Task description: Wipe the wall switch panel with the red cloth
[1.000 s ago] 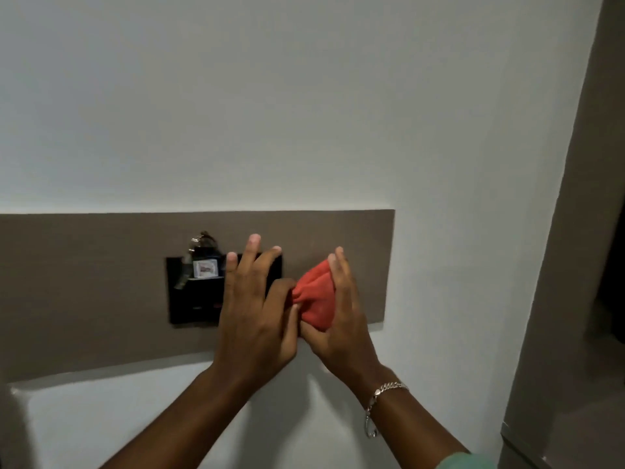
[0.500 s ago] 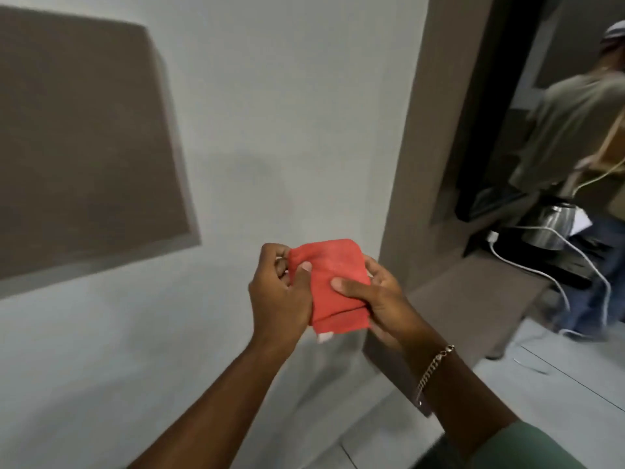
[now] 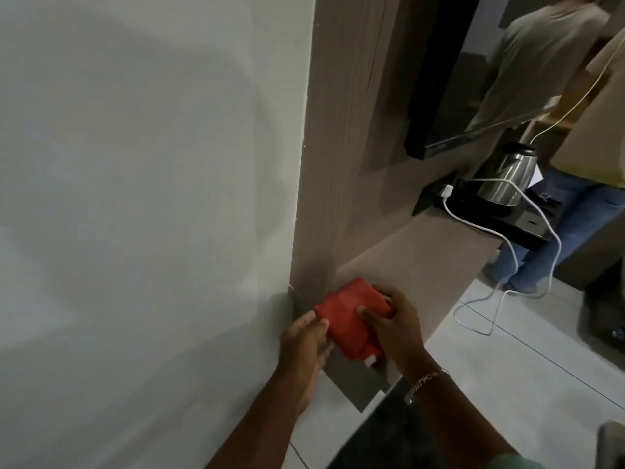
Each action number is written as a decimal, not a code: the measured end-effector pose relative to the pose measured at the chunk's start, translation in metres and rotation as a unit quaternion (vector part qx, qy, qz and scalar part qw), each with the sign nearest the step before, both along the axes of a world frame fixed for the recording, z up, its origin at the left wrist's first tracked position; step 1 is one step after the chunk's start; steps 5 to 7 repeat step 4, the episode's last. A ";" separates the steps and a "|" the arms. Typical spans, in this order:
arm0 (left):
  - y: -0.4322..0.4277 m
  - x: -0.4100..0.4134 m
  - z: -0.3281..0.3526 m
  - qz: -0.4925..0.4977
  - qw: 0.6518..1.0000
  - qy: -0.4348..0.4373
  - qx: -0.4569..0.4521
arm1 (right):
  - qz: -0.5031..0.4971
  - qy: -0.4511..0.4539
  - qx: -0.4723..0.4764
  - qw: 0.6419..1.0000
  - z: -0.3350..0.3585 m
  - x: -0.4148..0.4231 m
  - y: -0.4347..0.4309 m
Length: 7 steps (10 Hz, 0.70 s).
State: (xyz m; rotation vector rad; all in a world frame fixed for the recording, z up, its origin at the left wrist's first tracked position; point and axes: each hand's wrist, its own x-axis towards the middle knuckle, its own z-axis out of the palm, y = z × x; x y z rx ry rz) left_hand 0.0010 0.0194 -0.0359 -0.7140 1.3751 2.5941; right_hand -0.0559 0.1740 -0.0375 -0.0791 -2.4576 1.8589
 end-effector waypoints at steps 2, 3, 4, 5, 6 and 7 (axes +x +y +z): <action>-0.005 0.002 -0.010 -0.059 0.998 0.016 0.011 | -0.020 0.047 0.139 0.989 -0.021 -0.016 -0.003; -0.009 0.003 -0.004 -0.084 0.996 0.014 -0.024 | -0.038 0.043 0.199 0.978 -0.016 -0.014 -0.008; -0.031 0.020 0.026 -0.046 0.989 0.040 -0.137 | -0.072 0.040 0.324 0.943 0.002 0.008 -0.014; -0.031 0.020 0.026 -0.046 0.989 0.040 -0.137 | -0.072 0.040 0.324 0.943 0.002 0.008 -0.014; -0.031 0.020 0.026 -0.046 0.989 0.040 -0.137 | -0.072 0.040 0.324 0.943 0.002 0.008 -0.014; -0.031 0.020 0.026 -0.046 0.989 0.040 -0.137 | -0.072 0.040 0.324 0.943 0.002 0.008 -0.014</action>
